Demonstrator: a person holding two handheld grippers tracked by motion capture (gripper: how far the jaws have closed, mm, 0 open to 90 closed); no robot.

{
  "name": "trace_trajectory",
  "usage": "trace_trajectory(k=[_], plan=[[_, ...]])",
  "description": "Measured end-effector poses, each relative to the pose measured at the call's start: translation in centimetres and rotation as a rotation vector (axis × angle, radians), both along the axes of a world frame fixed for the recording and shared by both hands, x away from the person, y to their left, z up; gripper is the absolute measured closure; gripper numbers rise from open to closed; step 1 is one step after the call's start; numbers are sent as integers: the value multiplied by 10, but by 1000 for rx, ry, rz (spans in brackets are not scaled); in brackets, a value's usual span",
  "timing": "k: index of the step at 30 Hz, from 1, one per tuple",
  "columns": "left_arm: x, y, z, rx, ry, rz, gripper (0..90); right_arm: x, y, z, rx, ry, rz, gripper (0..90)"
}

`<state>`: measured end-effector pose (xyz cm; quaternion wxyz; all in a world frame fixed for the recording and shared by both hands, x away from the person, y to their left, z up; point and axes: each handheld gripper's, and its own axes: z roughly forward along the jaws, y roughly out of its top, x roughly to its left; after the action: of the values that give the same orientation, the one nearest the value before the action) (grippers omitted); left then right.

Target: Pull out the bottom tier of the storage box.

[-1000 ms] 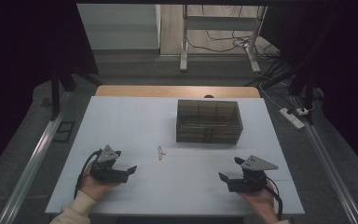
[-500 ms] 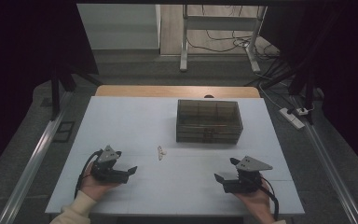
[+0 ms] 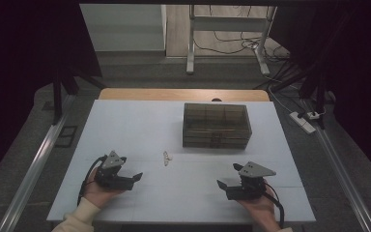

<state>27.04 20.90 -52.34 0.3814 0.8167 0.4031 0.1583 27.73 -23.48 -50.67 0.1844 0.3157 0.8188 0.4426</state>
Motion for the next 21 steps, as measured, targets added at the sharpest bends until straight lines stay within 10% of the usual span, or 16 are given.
trace_trajectory(k=[21], plan=[[0, -1, 0, 5, 1, -6, 117, 3, 16, -3, -58, -11, 25, 153]])
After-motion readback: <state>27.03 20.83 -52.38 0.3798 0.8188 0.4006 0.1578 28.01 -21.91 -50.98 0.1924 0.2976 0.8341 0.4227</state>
